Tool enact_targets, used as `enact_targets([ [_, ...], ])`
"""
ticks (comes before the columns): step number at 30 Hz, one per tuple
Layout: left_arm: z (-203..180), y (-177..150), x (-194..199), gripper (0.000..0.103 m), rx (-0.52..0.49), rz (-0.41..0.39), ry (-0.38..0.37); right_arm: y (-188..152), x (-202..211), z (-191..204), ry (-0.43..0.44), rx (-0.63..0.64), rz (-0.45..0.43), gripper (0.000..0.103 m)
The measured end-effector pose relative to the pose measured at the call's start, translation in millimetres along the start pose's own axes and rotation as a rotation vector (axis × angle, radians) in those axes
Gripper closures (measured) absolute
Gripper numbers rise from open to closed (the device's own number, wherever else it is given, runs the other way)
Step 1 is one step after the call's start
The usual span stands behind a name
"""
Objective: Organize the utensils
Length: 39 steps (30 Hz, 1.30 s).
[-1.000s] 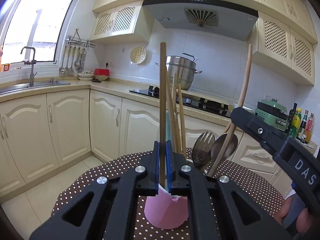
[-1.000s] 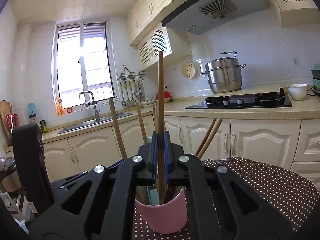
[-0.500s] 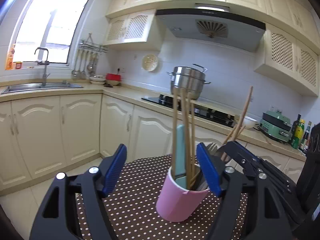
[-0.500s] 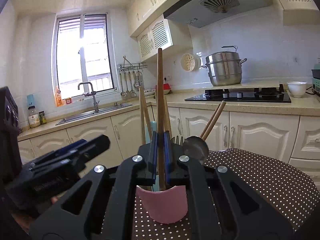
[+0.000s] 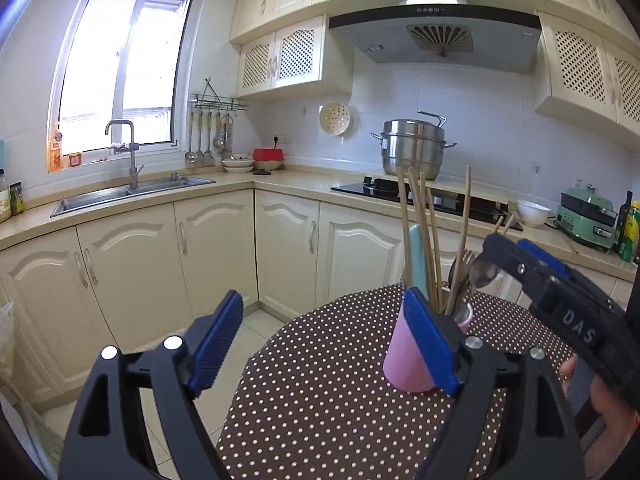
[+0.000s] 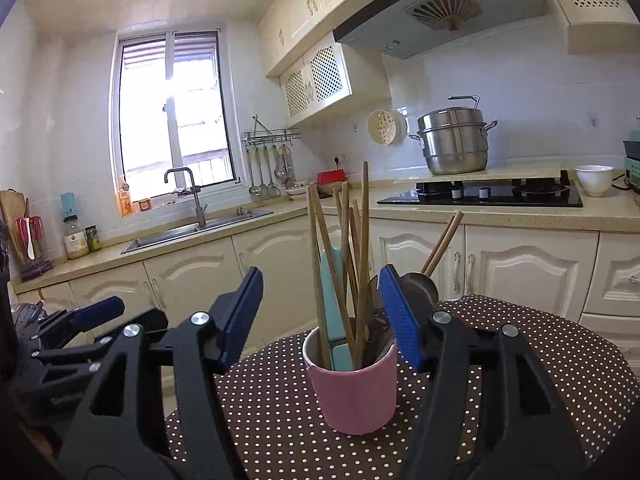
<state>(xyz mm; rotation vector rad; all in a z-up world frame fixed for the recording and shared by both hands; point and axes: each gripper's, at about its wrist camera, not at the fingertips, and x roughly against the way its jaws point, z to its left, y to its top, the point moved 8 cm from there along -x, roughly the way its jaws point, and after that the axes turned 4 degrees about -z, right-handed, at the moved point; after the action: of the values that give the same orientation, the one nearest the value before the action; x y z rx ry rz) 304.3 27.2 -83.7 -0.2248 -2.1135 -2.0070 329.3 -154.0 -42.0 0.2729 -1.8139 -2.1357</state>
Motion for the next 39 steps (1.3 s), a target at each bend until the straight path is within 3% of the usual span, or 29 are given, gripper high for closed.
enact_targets([
  [9,6.8,5.9,36.7,0.022,-0.018,-0.027,-0.006,16.7,28.2,20.1,-0.016,0.014,-0.037,0.027],
  [20,-2.9,16.4,93.8,0.019,-0.031,-0.084,-0.038,35.7,104.2,48.2,-0.11,0.104,-0.063,0.014],
  [31,-20.7,26.3,156.5,0.015,-0.064,-0.159,-0.066,33.2,170.4,60.2,-0.194,0.13,-0.05,0.01],
  [39,-31.0,34.6,191.3,0.014,-0.06,-0.209,-0.094,31.5,191.6,64.2,-0.22,0.148,-0.041,0.009],
])
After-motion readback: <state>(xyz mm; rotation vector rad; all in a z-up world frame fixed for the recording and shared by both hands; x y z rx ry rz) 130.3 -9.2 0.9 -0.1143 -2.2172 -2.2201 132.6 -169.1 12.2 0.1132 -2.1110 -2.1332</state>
